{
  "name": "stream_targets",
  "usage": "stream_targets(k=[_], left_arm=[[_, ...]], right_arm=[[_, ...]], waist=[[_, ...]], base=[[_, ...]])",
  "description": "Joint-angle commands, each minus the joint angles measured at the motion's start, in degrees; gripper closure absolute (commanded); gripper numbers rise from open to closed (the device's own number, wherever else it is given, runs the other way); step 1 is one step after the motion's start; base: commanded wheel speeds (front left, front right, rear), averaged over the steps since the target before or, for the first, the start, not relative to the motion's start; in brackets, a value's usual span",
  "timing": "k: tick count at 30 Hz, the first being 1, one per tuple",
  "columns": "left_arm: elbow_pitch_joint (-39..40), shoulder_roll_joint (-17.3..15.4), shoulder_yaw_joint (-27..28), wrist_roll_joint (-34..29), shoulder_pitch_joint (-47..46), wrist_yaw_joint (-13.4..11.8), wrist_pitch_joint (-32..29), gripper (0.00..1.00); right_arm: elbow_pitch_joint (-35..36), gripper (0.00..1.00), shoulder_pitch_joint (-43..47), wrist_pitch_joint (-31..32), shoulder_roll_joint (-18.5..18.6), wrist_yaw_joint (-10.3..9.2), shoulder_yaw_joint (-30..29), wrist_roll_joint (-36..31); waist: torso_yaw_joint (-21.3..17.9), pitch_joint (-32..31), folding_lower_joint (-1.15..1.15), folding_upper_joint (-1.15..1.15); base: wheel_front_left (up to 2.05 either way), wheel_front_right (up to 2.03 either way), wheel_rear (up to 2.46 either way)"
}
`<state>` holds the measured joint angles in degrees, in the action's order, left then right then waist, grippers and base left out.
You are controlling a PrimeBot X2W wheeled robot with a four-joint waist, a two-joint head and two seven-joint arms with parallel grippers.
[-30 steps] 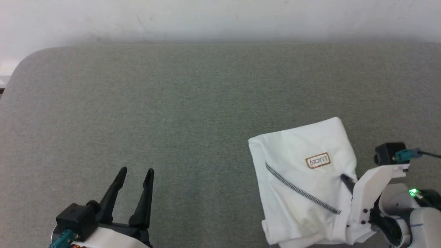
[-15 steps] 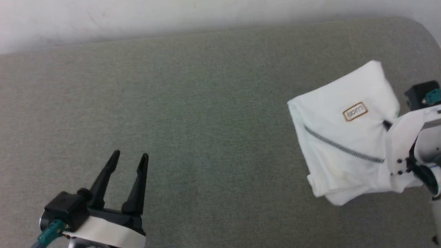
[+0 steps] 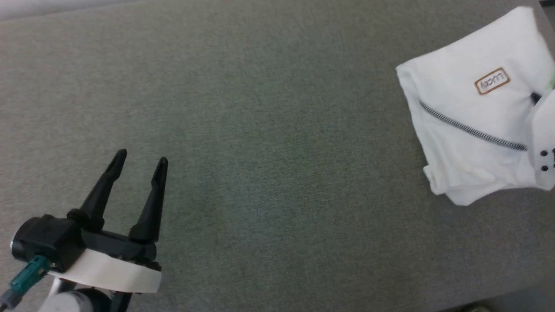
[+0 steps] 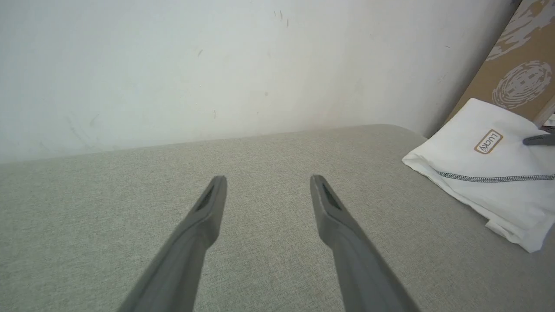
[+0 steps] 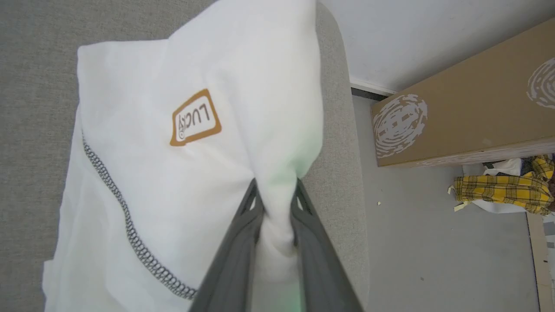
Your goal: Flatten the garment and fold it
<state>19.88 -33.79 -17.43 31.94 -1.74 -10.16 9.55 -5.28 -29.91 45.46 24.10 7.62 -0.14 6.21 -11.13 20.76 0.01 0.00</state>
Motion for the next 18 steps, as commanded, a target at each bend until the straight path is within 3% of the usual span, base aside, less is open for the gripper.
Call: stream_targets(k=[1,8,18], left_arm=[[1.09,-0.97,0.81,-0.67,-1.13,-0.32,-0.37,0.00],[4.16,-3.65,2.49,-1.98,-2.50,-0.76,-1.38,0.00],[7.77,-6.01,4.40,-5.24,-4.35,-1.55,0.15,0.00]], right_arm=[[-0.06,1.00,-1.86,-1.11,0.85,-0.13,-0.23,-0.91],[-1.68,1.00,-4.43,-4.35,2.39,-0.13,-0.95,-3.10],[-5.63,1.00,-6.37,-10.50,3.39,-0.13,-3.13,-6.95]], waist=[[-4.17,4.80,-0.01,0.00],[-6.13,8.56,-0.01,0.00],[-5.68,13.10,-0.01,0.00]], base=[[0.00,0.00,0.00],[0.00,0.00,0.00],[0.00,0.00,0.00]])
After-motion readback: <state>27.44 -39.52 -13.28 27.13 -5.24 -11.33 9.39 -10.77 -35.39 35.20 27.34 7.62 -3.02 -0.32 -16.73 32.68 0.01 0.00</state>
